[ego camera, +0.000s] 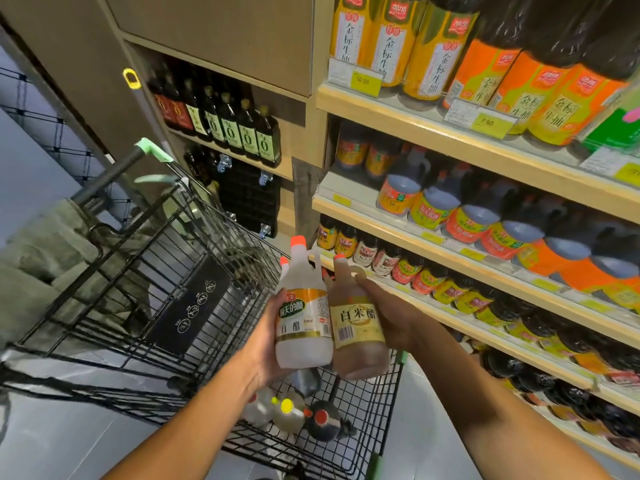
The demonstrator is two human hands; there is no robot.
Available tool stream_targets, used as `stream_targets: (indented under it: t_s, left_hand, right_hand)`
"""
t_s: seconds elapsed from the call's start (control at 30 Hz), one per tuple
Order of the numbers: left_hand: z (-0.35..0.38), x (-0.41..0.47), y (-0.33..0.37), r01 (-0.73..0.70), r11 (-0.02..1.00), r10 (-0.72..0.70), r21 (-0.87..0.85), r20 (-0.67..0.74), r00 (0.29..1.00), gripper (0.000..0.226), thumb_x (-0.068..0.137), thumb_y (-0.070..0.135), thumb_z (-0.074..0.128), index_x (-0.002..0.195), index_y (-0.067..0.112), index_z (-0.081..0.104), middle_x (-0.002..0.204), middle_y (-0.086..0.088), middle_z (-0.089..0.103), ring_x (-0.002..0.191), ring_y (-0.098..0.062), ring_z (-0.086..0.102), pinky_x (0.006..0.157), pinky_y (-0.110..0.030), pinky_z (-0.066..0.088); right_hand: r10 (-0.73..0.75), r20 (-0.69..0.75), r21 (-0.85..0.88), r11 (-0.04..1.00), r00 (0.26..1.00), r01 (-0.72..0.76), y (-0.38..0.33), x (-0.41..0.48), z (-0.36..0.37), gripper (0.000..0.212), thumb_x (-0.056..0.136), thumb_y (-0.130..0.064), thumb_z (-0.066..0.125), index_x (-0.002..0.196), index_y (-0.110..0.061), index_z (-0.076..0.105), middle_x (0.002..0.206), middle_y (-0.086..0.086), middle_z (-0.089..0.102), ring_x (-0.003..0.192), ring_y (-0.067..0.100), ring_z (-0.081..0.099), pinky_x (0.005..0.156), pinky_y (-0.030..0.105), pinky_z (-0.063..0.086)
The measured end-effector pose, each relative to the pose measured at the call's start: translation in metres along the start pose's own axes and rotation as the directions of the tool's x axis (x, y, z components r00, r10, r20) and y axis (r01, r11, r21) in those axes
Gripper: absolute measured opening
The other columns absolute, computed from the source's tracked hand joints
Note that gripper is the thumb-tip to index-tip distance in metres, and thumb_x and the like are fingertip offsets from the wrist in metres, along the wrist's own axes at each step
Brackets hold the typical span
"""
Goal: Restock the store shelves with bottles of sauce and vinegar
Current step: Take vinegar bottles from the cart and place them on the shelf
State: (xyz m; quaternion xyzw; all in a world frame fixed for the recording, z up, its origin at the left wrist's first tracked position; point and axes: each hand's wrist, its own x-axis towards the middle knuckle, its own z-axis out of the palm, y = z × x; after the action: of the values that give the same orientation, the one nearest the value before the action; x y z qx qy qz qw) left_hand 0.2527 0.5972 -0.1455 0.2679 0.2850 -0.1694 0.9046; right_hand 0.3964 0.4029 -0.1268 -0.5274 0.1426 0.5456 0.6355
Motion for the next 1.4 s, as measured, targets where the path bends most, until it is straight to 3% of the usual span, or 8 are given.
stream_targets:
  t_s: [0.2,0.33,0.43,0.7,0.83,0.93,1.17,1.4]
  left_hand:
    - [-0.002,-0.003,-0.004,0.018,0.998,-0.019,0.063,0.021,1.000,0.082,0.053,0.059,0.095,0.117,0.010,0.078,0.119,-0.021,0.073,0.102,-0.036,0.074,0.085,-0.049,0.061]
    - [-0.005,0.000,-0.005,-0.017,0.994,0.016,0.103,0.009,1.000,0.069,0.055,0.065,0.091,0.103,0.016,0.083,0.106,-0.016,0.078,0.092,-0.031,0.077,0.073,-0.044,0.062]
    - [0.000,0.002,-0.007,-0.035,0.990,0.037,0.134,-0.016,0.999,0.064,0.064,0.063,0.082,0.105,0.015,0.083,0.109,-0.018,0.077,0.094,-0.032,0.077,0.073,-0.046,0.062]
    - [0.046,0.002,-0.035,0.012,0.963,-0.005,0.268,-0.026,1.000,0.058,0.086,0.060,0.060,0.112,0.013,0.080,0.123,-0.024,0.072,0.104,-0.037,0.074,0.079,-0.049,0.061]
    - [0.090,-0.006,-0.062,-0.002,0.922,-0.030,0.387,0.076,0.997,0.067,0.066,0.060,0.085,0.114,0.012,0.080,0.124,-0.024,0.071,0.106,-0.036,0.074,0.079,-0.047,0.062]
    - [0.127,-0.008,-0.093,-0.061,0.895,-0.013,0.441,0.164,0.986,0.080,0.057,0.058,0.095,0.122,0.014,0.076,0.127,-0.021,0.071,0.110,-0.034,0.073,0.081,-0.045,0.062]
    - [0.228,-0.006,-0.177,-0.230,0.792,0.106,0.566,0.244,0.964,0.097,0.061,0.059,0.090,0.138,0.009,0.058,0.124,-0.019,0.073,0.109,-0.031,0.074,0.082,-0.044,0.062]
    - [0.343,-0.008,-0.281,-0.372,0.671,0.054,0.641,0.457,0.888,0.118,0.031,0.065,0.098,0.129,0.013,0.058,0.100,-0.006,0.081,0.089,-0.021,0.079,0.064,-0.032,0.062]
  right_hand:
    - [0.039,-0.069,-0.134,0.990,0.997,-0.048,0.015,0.006,0.003,0.081,0.070,-0.082,0.071,0.113,-0.013,0.077,0.122,0.022,0.071,0.110,0.038,0.071,0.098,0.053,0.055]
    - [0.018,0.003,-0.126,0.992,1.000,-0.017,0.021,-0.008,0.000,0.078,0.060,-0.078,0.082,0.106,-0.015,0.080,0.119,0.019,0.073,0.106,0.034,0.072,0.086,0.044,0.060]
    - [-0.015,-0.002,-0.090,0.996,1.000,0.014,0.028,-0.020,-0.005,0.093,0.056,-0.079,0.082,0.120,-0.013,0.073,0.122,0.019,0.072,0.111,0.034,0.071,0.084,0.043,0.060]
    - [-0.075,-0.003,-0.015,0.997,0.997,0.074,0.048,-0.077,-0.047,0.070,0.078,-0.061,0.078,0.122,-0.008,0.072,0.129,0.020,0.068,0.117,0.036,0.068,0.091,0.046,0.058]
    - [-0.168,-0.028,0.006,0.986,0.985,0.169,0.059,-0.125,-0.076,0.080,0.066,-0.052,0.085,0.129,-0.006,0.065,0.127,0.020,0.070,0.113,0.034,0.070,0.087,0.044,0.059]
    - [-0.255,-0.081,0.034,0.966,0.964,0.258,0.070,-0.166,-0.101,0.063,0.071,-0.047,0.080,0.120,-0.008,0.070,0.120,0.019,0.073,0.104,0.033,0.074,0.075,0.039,0.062]
    - [-0.483,-0.309,0.057,0.851,0.819,0.523,0.104,-0.284,-0.180,0.052,0.082,-0.038,0.073,0.122,-0.005,0.068,0.112,0.019,0.075,0.095,0.030,0.076,0.070,0.036,0.061]
    - [-0.581,-0.608,0.002,0.681,0.542,0.732,0.167,-0.419,-0.266,0.054,0.078,-0.034,0.078,0.123,-0.007,0.067,0.111,0.021,0.075,0.100,0.037,0.074,0.077,0.043,0.062]
